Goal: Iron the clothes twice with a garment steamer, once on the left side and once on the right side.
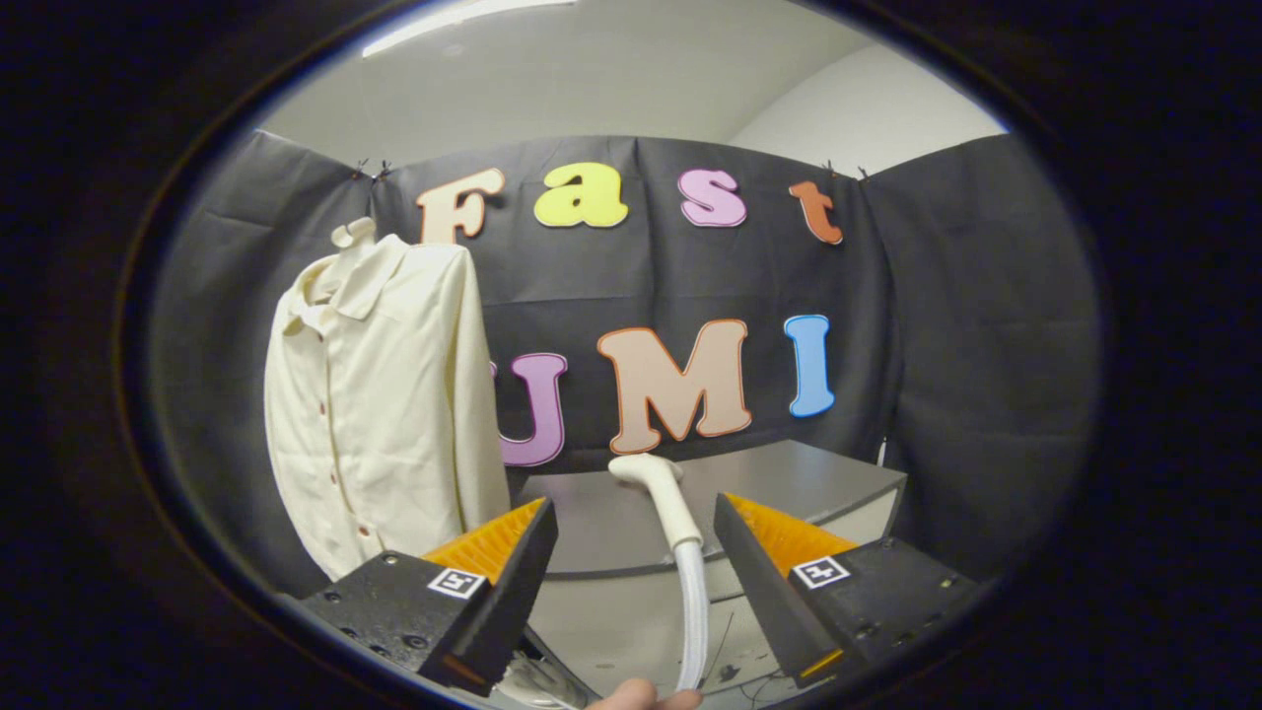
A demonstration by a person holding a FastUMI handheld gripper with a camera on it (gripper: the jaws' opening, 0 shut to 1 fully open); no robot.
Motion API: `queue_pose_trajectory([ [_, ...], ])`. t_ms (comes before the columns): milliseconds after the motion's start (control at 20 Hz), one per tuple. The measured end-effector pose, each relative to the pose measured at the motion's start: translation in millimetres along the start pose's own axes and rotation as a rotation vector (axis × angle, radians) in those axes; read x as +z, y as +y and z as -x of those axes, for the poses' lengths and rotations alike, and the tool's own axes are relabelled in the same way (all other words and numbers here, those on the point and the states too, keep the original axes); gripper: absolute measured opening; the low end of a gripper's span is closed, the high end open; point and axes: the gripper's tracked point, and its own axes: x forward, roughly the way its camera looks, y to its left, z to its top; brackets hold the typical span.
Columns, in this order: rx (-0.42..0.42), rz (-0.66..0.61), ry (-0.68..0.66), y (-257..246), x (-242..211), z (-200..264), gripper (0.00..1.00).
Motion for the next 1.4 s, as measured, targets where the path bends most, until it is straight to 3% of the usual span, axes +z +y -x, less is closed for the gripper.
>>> queue_pose_trajectory([
  [400, -0.042, 0.030, 0.188, -35, 18, -135, 0.98],
  [700, 0.027, -0.048, 0.305, -24, 18, -194, 0.98],
  [850, 0.009, -0.028, 0.422, -26, 0, -213, 0.96],
  [1100, 0.023, 0.045, 0.587, -16, -24, -210, 0.81],
  [1300, 0.011, 0.049, 0.631, -15, -32, -213, 0.79],
  [1400, -0.007, 0.042, 0.665, -17, -36, -213, 0.73],
])
